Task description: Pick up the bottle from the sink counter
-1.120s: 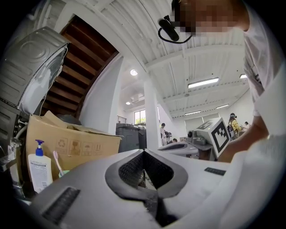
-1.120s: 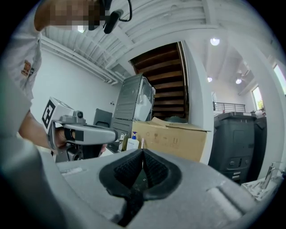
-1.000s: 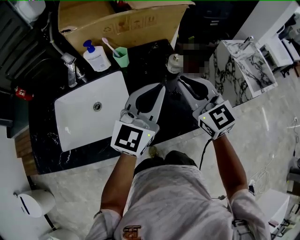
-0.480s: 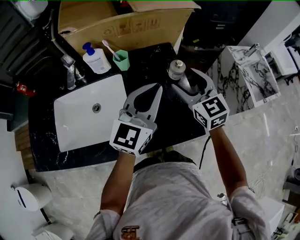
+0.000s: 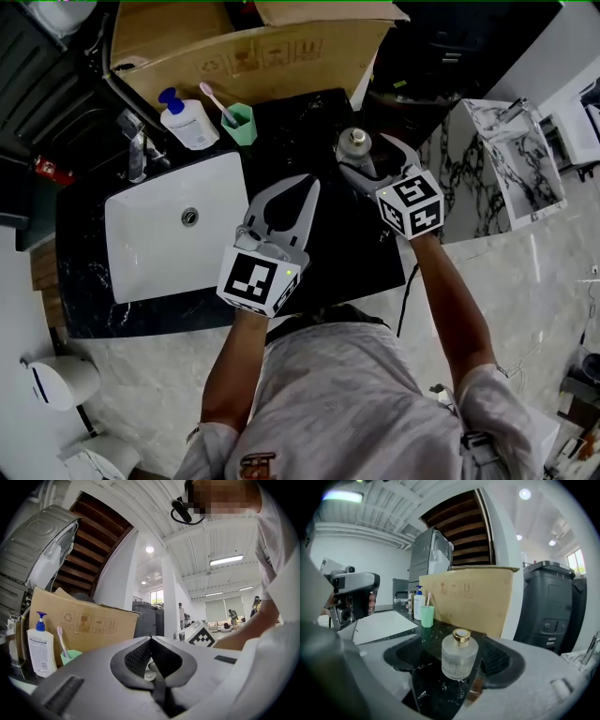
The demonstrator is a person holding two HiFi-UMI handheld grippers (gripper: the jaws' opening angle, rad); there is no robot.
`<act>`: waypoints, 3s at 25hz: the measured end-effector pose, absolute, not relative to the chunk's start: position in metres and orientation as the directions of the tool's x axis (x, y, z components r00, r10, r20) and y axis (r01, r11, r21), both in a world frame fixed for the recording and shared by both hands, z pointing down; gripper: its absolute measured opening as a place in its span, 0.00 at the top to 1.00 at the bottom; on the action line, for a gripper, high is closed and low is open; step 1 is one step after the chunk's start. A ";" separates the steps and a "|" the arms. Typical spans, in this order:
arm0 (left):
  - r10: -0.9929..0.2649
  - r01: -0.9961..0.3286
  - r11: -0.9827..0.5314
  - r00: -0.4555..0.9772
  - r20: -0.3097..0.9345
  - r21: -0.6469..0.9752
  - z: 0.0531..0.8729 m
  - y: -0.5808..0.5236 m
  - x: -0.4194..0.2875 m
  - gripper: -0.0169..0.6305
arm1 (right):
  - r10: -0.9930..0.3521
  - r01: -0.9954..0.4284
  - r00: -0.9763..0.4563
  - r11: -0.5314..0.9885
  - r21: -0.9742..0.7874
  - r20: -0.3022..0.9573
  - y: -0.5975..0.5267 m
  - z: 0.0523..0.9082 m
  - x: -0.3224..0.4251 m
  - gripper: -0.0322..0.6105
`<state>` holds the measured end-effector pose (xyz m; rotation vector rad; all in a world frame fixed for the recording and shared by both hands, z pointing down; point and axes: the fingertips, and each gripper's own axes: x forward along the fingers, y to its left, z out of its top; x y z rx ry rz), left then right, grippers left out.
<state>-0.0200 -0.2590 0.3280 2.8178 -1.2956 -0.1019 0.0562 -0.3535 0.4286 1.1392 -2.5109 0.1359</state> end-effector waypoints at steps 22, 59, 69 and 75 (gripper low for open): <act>-0.804 -0.803 -0.593 0.595 0.013 0.069 0.342 -0.283 -0.031 0.97 | -0.555 -0.652 -0.665 0.758 -0.026 0.500 -0.393 0.488 0.037 0.36; -0.806 -0.805 -0.591 0.590 -0.035 0.041 0.314 -0.260 -0.049 0.97 | -0.604 -0.638 -0.726 0.770 0.004 0.327 -0.331 0.367 0.017 0.43; -0.794 -0.797 -0.604 0.602 -0.079 -0.002 0.289 -0.243 -0.044 0.97 | -0.594 -0.599 -0.775 0.799 0.049 0.218 -0.284 0.308 0.008 0.43; -0.793 -0.797 -0.604 0.602 -0.091 -0.007 0.284 -0.237 -0.045 0.97 | -0.593 -0.594 -0.784 0.803 0.054 0.184 -0.269 0.293 0.006 0.43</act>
